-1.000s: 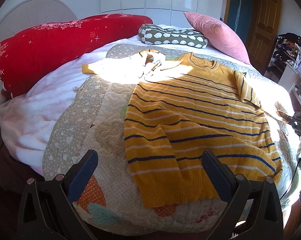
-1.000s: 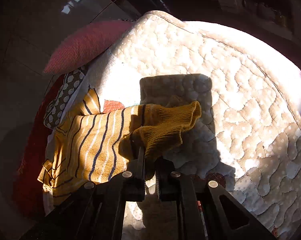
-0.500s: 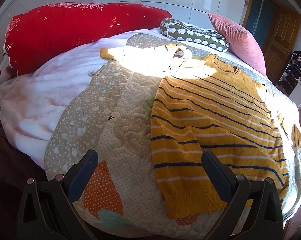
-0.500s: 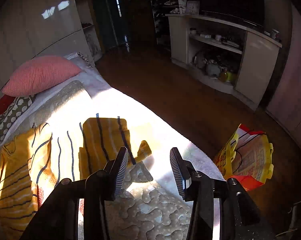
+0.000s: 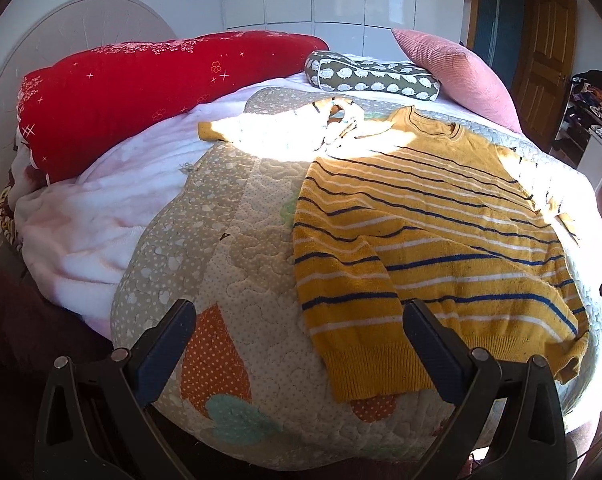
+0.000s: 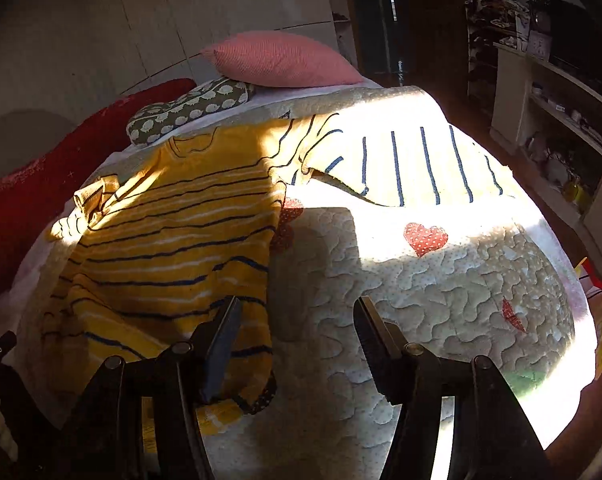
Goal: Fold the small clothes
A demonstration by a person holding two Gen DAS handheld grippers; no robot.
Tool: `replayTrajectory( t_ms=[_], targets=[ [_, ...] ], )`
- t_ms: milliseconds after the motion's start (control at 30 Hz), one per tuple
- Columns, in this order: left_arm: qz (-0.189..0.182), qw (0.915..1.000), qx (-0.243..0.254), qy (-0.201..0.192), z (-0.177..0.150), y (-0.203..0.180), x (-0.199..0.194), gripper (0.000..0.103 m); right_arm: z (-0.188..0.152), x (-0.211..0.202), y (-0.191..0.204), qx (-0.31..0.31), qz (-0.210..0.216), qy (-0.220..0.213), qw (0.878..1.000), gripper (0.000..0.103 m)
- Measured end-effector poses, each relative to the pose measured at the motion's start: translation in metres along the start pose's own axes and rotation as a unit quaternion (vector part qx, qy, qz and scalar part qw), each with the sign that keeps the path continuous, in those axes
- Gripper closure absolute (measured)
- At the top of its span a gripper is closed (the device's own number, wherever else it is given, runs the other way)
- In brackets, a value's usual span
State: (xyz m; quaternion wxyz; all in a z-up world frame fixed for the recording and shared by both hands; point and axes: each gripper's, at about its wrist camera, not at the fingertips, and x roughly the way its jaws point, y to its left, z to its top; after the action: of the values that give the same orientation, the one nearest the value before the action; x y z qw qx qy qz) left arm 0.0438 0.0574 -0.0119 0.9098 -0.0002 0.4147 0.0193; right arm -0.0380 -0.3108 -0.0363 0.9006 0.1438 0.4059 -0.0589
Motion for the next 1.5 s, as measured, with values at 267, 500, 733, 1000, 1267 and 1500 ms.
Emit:
replayTrajectory(
  t_ms=[267,500,733,1000,1267,1500],
  targets=[
    [0.022,0.9997,-0.006,0.011,-0.003,0.005,0.011,0.0,-0.026,0.015,0.014,-0.011,0.02,0.046,0.999,0.04],
    [0.018,0.9993,-0.015,0.03,-0.005,0.01,0.021,0.0,-0.029,0.014,0.025,-0.016,0.028,0.046,0.998,0.038],
    [-0.061,0.9897,-0.094,0.09,-0.013,0.037,0.047,0.0,-0.045,0.027,0.039,-0.027,0.04,0.076,0.996,0.036],
    [-0.122,0.9797,-0.089,0.133,-0.017,0.019,0.074,0.004,-0.051,0.035,0.038,-0.025,0.054,0.078,0.995,0.043],
    [-0.127,0.9777,-0.051,0.16,-0.015,0.003,0.065,0.094,-0.055,0.031,0.016,0.025,0.134,0.112,0.984,0.092],
    [-0.118,0.9812,-0.049,0.144,-0.028,0.024,0.029,0.094,-0.076,0.009,0.006,-0.009,0.109,0.128,0.986,0.097]
  ],
)
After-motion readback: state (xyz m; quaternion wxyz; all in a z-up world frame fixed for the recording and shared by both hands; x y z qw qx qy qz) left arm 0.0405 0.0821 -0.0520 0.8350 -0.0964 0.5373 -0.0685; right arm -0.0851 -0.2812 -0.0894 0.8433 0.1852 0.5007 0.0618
